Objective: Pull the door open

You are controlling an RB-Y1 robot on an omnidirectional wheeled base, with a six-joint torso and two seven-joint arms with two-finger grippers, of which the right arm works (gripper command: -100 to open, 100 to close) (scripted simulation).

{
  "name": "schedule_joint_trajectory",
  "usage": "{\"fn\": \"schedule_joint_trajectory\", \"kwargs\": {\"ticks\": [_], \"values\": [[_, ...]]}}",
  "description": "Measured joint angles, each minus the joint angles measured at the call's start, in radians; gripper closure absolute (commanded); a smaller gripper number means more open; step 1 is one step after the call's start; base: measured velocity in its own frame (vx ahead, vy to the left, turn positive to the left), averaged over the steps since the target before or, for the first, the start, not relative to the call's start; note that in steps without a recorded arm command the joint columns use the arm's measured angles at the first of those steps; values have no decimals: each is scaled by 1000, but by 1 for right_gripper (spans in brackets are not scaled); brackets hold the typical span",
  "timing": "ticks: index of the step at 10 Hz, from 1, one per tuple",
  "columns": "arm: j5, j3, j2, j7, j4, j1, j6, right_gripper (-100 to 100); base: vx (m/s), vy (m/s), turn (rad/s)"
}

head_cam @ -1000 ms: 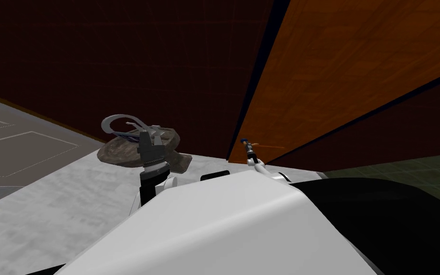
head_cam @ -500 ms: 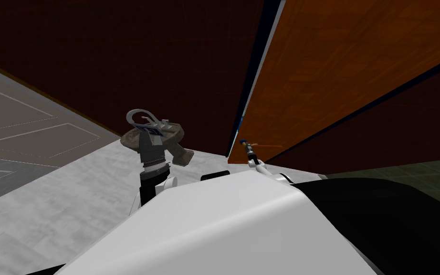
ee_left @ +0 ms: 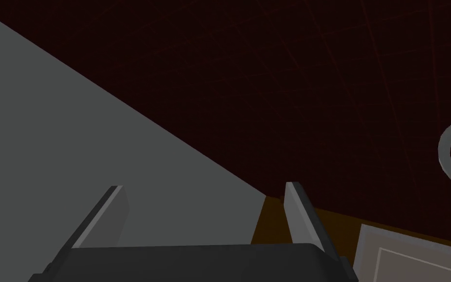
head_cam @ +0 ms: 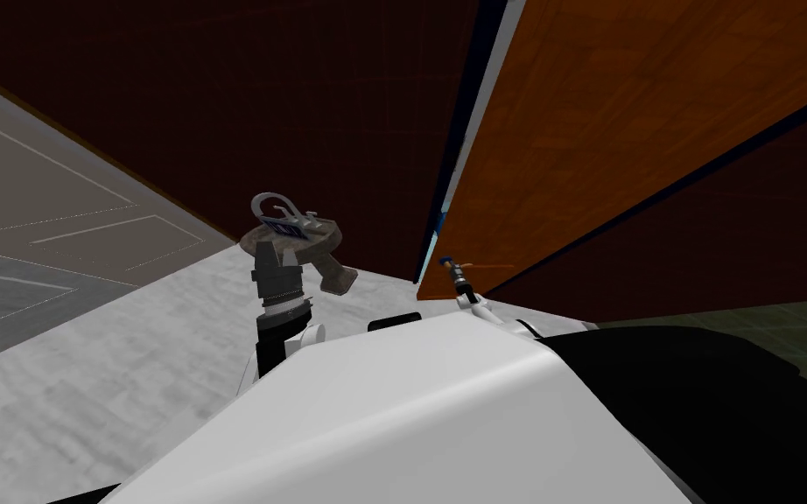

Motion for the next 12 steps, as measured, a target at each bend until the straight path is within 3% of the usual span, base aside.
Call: {"fn": "schedule_joint_trajectory", "kwargs": {"ticks": [2, 5, 6, 7, 12], "values": [[8, 22, -18, -23, -22, 23, -11, 100, -230, -39, 95], [22, 59, -48, -64, -24, 47, -51, 100, -199, -56, 69], [23, 62, -46, -67, -23, 50, -52, 100, -181, -57, 162], [23, 68, -59, -76, -42, 71, -56, 100, -181, -68, 99], [32, 99, -92, -115, -12, 92, -133, 100, -142, -59, 102]]}}
